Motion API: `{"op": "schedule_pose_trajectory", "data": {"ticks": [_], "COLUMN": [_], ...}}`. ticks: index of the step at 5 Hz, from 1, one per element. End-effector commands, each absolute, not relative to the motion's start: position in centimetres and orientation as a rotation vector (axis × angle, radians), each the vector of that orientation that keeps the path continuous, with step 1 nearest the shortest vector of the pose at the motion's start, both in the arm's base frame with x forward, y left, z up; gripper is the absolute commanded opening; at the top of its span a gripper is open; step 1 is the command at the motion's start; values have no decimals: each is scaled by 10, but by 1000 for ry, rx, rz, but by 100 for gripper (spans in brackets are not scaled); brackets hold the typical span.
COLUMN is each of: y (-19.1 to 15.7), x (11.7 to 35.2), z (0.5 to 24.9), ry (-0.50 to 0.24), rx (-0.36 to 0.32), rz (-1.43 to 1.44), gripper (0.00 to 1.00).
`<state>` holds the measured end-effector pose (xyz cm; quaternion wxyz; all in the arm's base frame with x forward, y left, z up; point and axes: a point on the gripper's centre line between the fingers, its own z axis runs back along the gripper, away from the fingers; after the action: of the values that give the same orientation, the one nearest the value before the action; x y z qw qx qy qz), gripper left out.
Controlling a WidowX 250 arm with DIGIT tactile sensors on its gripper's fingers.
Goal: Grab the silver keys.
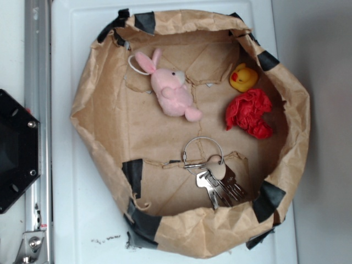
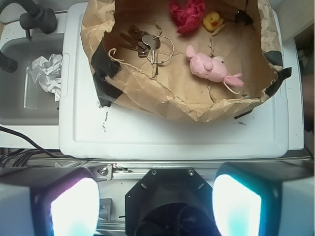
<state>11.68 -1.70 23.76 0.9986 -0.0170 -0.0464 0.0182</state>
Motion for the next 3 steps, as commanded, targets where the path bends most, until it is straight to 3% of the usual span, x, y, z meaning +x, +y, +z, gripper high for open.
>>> {"op": "schedule_pose_trajectory", "data": {"ticks": [1,2,3], "y": [-17,-24,-22], "x": [117,144,163], "z": [238,230,227], "ry": [-93,-98,-74], "rx": [-34,41,38], "rz": [36,131,201], "gripper": [100,100,100]}}
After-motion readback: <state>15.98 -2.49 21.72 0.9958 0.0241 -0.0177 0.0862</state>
